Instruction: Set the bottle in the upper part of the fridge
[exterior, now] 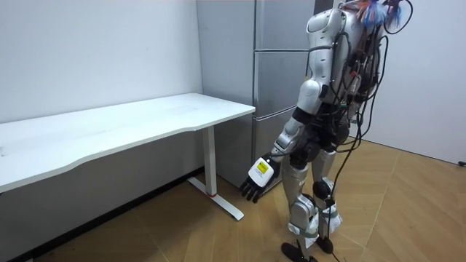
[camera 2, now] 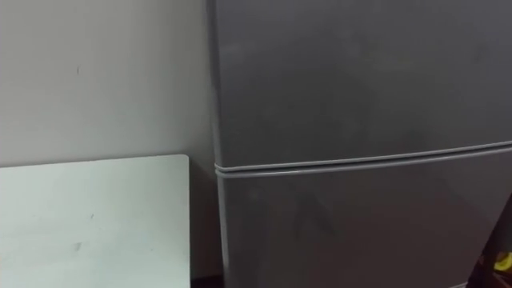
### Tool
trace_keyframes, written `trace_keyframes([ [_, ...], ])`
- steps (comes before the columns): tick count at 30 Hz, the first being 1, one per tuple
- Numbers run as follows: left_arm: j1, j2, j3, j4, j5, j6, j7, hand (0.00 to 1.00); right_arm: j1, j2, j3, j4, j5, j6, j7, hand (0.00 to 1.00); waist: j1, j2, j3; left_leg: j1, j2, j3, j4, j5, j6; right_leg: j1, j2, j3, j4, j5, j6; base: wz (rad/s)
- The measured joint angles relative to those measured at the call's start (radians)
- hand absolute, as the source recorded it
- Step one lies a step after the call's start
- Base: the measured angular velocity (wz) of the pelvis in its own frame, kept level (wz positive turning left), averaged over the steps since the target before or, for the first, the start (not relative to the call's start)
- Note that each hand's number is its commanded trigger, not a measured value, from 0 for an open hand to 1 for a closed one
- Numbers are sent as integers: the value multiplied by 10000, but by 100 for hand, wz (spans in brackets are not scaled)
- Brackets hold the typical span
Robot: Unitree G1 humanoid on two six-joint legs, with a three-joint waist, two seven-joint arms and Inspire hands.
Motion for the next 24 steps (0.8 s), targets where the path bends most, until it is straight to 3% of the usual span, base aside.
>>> trace_keyframes([
  [9,140,6,-337,3,76,-88,-229,0,-259,23,1494,505,-1580,113,1592,0,170,65,13,-13,-2,-4,-53,-2,-7,39,12,-33,-43,1,1,0],
  [14,58,11,-525,-1,266,-87,-233,0,-365,88,1606,661,-2225,188,1901,0,326,65,16,-41,-15,-84,-56,-4,-7,59,1,-138,-182,3,7,4],
  [24,24,-20,-724,0,230,-57,-251,0,-549,205,1608,854,-2042,199,2068,0,301,52,18,-218,-31,-264,-14,-3,-10,86,-6,-323,-209,4,6,7],
])
